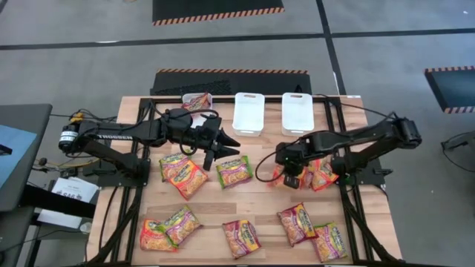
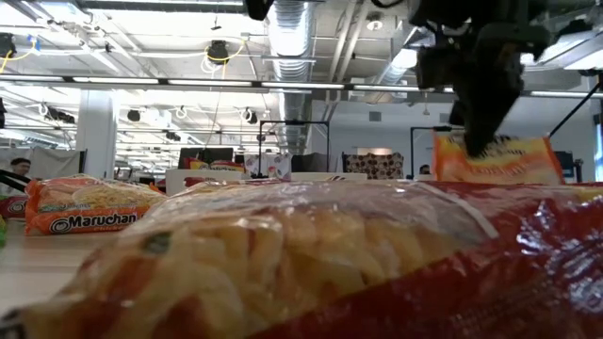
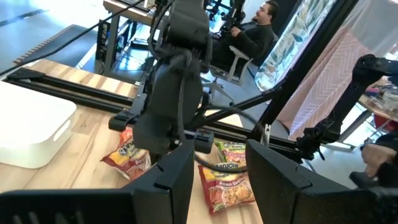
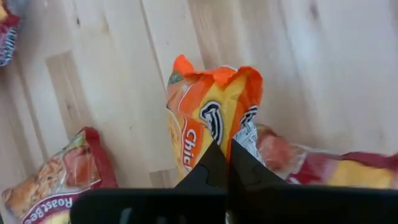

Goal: Sort Maruchan noodles
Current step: Put the orange noodle pack into the right white bin

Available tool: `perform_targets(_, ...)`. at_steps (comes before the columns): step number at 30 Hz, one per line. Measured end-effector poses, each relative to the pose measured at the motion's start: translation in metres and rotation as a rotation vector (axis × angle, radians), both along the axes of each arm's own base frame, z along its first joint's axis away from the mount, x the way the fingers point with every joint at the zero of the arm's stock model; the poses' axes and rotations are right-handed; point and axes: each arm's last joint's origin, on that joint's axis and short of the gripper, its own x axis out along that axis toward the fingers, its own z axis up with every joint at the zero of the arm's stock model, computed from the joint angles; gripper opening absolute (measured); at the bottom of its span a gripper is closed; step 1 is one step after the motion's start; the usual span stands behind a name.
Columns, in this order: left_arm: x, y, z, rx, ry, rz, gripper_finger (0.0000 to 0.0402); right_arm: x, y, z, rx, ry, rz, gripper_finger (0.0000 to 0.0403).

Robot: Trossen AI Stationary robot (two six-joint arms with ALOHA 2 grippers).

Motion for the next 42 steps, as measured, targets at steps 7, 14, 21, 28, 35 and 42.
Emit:
perform_targets(7,0.000,0.001,-0.001,0.016,0.005,0.018,0.0132,0.005,-0.004,0.044,-0.147,-0.017,0.029,0.0004)
perform_targets(14,0.000,0.006,-0.003,0.071,0.026,0.107,0.0132,0.006,-0.029,0.089,-0.293,-0.049,0.005,0.0004)
perform_targets(21,-0.002,0.025,-0.004,0.103,0.037,0.216,0.0132,-0.002,-0.075,0.118,-0.449,-0.052,-0.091,0.0004)
perform_targets(28,-0.010,0.061,-0.001,0.226,0.034,0.332,0.0132,-0.023,-0.136,0.126,-0.564,-0.004,-0.189,0.0004)
perform_targets(35,-0.028,0.097,0.008,0.371,0.017,0.461,0.0132,-0.045,-0.192,0.131,-0.693,-0.020,-0.269,0.0004)
perform_targets(42,-0.044,0.126,0.014,0.480,0.009,0.573,0.0132,-0.046,-0.229,0.105,-0.661,0.090,-0.282,0.0004)
